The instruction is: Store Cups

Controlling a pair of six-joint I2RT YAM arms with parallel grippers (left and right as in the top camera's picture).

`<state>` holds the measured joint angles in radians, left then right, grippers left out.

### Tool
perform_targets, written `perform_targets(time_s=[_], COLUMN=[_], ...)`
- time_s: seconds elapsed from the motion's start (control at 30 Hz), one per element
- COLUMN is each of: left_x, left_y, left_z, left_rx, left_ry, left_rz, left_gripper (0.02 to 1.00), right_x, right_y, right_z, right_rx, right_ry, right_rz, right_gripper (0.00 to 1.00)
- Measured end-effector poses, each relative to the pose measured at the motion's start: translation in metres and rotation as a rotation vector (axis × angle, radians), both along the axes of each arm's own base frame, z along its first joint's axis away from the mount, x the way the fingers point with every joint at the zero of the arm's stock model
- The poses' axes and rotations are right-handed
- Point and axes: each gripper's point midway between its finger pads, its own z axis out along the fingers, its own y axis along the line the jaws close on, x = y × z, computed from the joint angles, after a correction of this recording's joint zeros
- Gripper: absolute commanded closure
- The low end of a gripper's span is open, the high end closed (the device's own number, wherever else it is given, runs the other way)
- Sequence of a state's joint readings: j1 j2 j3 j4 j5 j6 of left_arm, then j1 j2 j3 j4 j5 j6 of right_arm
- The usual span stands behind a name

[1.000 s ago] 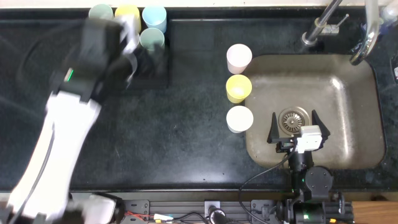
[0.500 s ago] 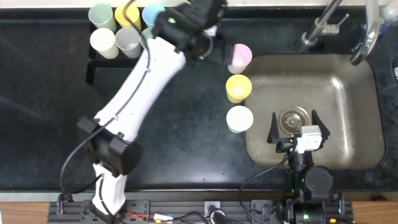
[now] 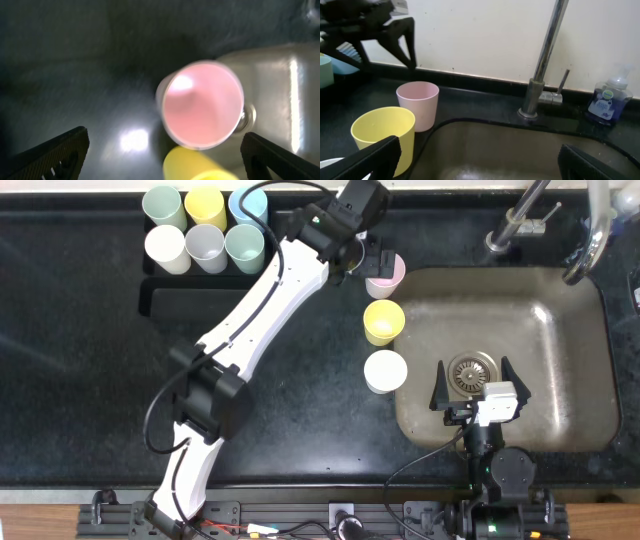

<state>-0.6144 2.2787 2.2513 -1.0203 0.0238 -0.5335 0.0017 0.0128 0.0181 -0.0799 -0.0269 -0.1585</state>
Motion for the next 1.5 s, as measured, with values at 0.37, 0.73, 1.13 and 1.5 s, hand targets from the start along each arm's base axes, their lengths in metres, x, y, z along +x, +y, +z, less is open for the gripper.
perform_targets(time_s=[0.37,0.73,1.13,1.5], left_x=[0.005,0.018,0.018,0.024], left_y=[-0.001,0.017,0.017,0.013], left_z=[-0.013,-0.048,-0.055,-0.063], left_rx=[-0.013,0.013,0.017,0.008], left_ry=[0.023,0.082,0.093,0.086], left_rz=[0.036,0.09,0.097,0.103], left_gripper=[0.02,0.018,0.018,0.982], right_x=[0.0,0.0,0.0,0.0], right_y=[0.0,0.0,0.0,0.0], right_z=[0.0,0.0,0.0,0.0], right_rx=[0.0,0.0,0.0,0.0], right_ry=[-0.001,0.0,0.0,0.0], right_rz=[0.0,0.0,0.0,0.0], right_gripper=[0.005,0.003,0.005,0.003])
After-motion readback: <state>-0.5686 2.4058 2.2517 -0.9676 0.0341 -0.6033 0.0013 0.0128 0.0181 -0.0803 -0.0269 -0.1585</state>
